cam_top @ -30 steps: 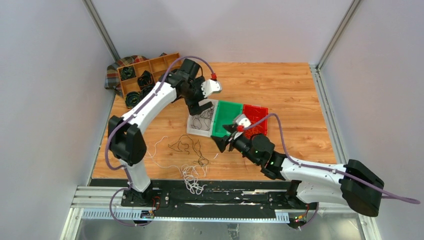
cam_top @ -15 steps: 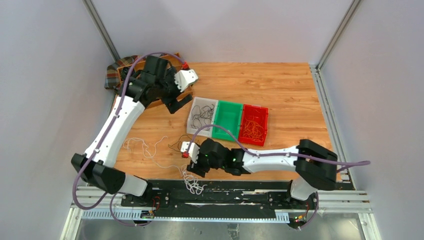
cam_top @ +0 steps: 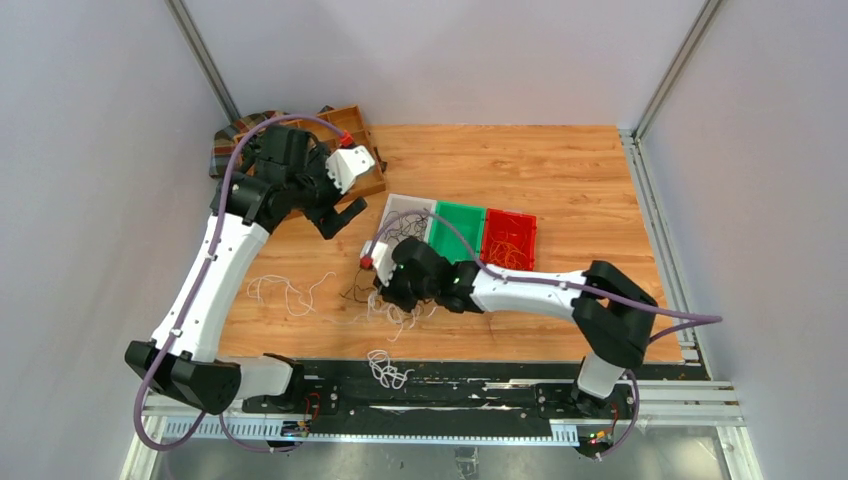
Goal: Untangle the cables
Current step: Adjust the cable at the center of the board.
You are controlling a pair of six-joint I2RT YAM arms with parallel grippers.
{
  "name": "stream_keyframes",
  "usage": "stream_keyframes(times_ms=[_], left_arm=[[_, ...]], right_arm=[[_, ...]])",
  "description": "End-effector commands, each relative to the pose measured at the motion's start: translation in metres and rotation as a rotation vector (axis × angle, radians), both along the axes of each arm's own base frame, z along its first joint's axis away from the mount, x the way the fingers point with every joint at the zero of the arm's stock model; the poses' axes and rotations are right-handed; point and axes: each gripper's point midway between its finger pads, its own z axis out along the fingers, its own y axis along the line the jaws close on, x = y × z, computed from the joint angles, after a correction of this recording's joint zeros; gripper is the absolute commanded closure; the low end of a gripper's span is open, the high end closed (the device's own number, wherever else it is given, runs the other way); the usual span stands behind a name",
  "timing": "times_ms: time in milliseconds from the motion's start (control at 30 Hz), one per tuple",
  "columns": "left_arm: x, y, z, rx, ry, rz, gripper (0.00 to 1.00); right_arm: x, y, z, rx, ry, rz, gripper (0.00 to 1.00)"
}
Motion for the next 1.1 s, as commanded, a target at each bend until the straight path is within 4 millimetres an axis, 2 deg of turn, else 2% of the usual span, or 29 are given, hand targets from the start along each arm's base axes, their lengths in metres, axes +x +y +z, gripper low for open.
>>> stream_keyframes(times_ms=[0, 167, 433, 567, 700, 733, 767, 800, 867, 967, 1000, 1067], left_arm=[[-0.01, -0.005, 0.002, -0.044, 0.001, -0.035, 0.02], [-0.037, -0.021, -0.007, -0.115, 0.03, -0.154, 0.02], [-0.095, -0.049, -0.024, -0.27, 0.115, -0.368, 0.02], [-0.11, -0.055, -0.037, -0.314, 0.171, -0.408, 0.0], [-0.117, -0.058, -0.058, -0.334, 0.247, -0.425, 0.05], [-0.119, -0.059, -0.064, -0.339, 0.271, -0.421, 0.1], [-0.118, -0.06, -0.069, -0.343, 0.287, -0.412, 0.16], [-0.117, -0.06, -0.075, -0.341, 0.302, -0.402, 0.26], [-0.112, -0.057, -0.091, -0.331, 0.323, -0.365, 0.48], [-0.099, -0.051, -0.113, -0.295, 0.304, -0.295, 0.89], [-0.096, -0.046, -0.122, -0.273, 0.3, -0.263, 0.97], [-0.086, -0.037, -0.13, -0.225, 0.269, -0.212, 0.99]], right_arm=[[0.015, 0.008, 0.077, 0.158, 0.034, -0.087, 0.99], [0.017, -0.005, 0.095, 0.196, 0.06, -0.181, 0.99], [0.02, -0.007, 0.107, 0.234, 0.041, -0.184, 0.99], [0.02, -0.004, 0.102, 0.241, 0.075, -0.212, 0.99], [0.016, 0.001, 0.1, 0.302, 0.122, -0.232, 0.99], [0.017, 0.002, 0.098, 0.308, 0.127, -0.239, 0.99], [0.018, 0.001, 0.096, 0.306, 0.13, -0.256, 0.94], [0.021, -0.002, 0.094, 0.301, 0.125, -0.28, 0.87], [0.023, -0.008, 0.092, 0.312, 0.109, -0.305, 0.73], [0.018, -0.018, 0.095, 0.331, 0.053, -0.297, 0.53], [0.016, -0.022, 0.093, 0.319, 0.041, -0.292, 0.48], [0.007, -0.03, 0.087, 0.278, 0.031, -0.264, 0.46]])
